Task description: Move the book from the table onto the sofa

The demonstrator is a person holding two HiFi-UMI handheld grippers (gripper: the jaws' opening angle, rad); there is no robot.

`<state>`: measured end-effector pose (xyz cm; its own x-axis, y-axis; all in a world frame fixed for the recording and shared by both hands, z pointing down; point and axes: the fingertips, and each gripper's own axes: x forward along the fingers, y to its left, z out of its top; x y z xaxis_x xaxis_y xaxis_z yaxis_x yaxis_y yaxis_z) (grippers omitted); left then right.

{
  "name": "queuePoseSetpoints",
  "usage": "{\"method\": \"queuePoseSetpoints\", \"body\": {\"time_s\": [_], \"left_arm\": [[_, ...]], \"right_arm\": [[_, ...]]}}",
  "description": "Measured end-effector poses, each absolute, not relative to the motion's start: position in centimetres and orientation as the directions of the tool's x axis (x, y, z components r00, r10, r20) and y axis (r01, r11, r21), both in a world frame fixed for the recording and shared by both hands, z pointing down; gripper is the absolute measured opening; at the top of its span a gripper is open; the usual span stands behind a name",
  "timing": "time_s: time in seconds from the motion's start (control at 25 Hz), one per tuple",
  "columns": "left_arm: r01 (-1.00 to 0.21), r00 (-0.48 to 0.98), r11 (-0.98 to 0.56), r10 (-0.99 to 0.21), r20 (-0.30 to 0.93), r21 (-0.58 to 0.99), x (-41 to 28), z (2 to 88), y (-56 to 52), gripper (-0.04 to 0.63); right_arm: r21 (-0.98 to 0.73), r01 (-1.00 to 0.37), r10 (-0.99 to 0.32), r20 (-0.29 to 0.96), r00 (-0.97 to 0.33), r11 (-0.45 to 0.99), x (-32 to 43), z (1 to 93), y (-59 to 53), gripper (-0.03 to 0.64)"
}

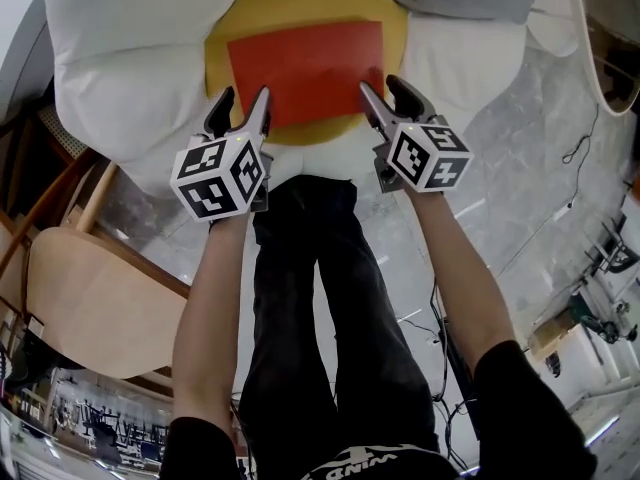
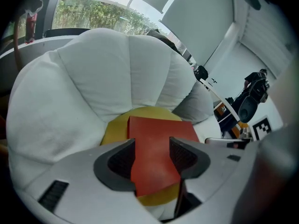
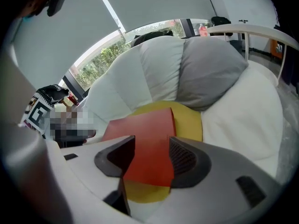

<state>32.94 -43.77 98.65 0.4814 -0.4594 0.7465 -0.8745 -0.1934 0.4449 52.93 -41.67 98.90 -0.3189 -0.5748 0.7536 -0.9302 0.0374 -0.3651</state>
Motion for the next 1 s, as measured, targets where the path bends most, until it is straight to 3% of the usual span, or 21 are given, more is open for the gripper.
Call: {"method": "queuePoseSetpoints", "body": {"time_s": [0.4, 0.52, 1.0], "left_arm": [[-0.801, 0.598, -0.259, -0.402, 0.694, 0.54, 36.8, 90.0, -41.0, 0.012], [-0.784, 0.62, -0.261, -0.381, 0.686, 0.564, 37.6, 87.1, -40.3, 0.009], [-0.78, 0.623, -0.255, -0.389, 0.678, 0.571, 36.5, 72.1, -38.5, 0.008]], "right_arm": [[-0.414, -0.9, -0.529, 0.737, -0.42, 0.139, 47.1, 91.1, -39.7, 0.052], [-0.451, -0.888, -0.53, 0.732, -0.428, 0.094, 46.3, 88.4, -39.4, 0.004], [-0.538, -0.834, -0.531, 0.673, -0.515, 0.127, 43.0, 73.0, -37.6, 0.002]]}}
